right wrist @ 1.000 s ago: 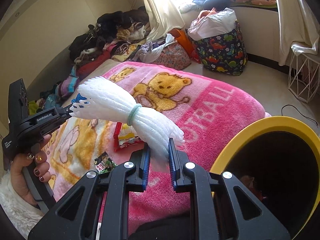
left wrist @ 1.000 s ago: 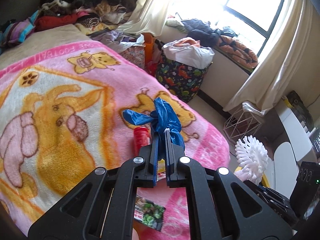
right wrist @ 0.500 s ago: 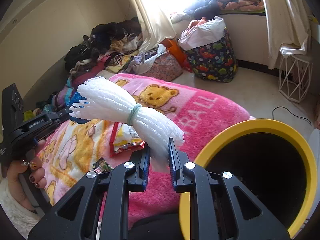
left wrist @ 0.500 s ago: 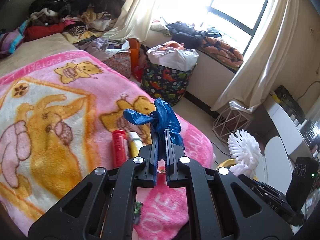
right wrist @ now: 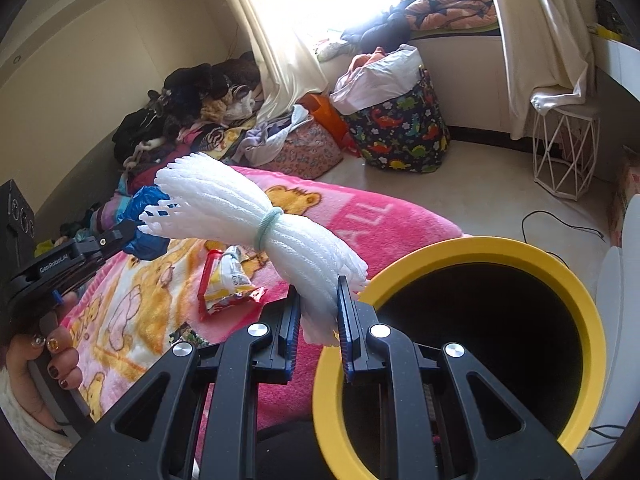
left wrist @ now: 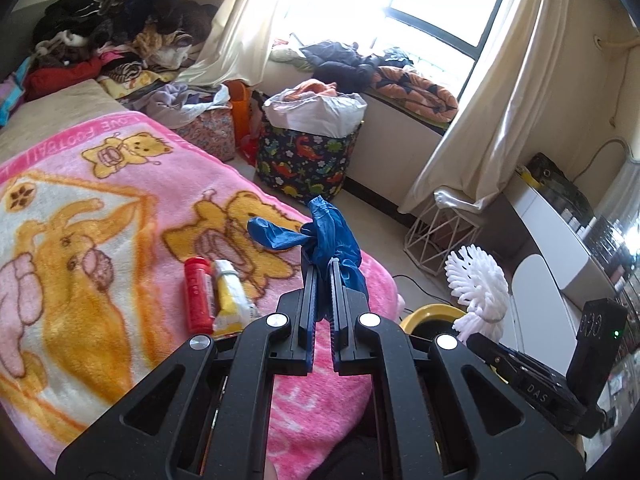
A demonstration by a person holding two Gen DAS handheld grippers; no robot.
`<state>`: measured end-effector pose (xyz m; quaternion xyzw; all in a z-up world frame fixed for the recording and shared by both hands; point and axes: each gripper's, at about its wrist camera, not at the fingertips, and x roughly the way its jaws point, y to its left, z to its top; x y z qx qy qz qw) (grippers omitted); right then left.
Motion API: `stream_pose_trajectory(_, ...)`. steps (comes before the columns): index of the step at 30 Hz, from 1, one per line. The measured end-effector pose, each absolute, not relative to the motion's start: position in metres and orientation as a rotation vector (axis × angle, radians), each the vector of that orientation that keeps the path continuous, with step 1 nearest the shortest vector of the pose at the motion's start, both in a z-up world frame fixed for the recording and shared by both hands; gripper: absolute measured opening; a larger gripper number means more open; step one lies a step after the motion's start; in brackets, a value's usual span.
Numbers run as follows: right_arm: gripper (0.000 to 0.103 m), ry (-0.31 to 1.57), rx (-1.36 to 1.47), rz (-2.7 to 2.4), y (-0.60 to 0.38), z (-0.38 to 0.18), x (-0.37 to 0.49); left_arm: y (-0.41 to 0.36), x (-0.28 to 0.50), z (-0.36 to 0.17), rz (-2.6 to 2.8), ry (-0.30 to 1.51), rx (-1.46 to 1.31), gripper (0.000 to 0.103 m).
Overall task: Collect trash
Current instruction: 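Carry the blue bag and white plastic brush over the yellow bin with both tools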
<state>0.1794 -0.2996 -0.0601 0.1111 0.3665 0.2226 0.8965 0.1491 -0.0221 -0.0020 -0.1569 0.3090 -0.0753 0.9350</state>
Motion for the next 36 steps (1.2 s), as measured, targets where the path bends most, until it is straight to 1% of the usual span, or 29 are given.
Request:
stream_pose_trajectory(20,0.016,0.746,0.287,0.379,-0.349,-0.062,0.170,-0.078,0.143,0.000,-0.267,0.652,-0.255,0.002)
stream_pose_trajectory(36,0.016,0.751,0.330,0.309,-0.382,-0.070,0.164,-0.122,0.141,-0.009,-0.354,0.689,-0.202,0.002)
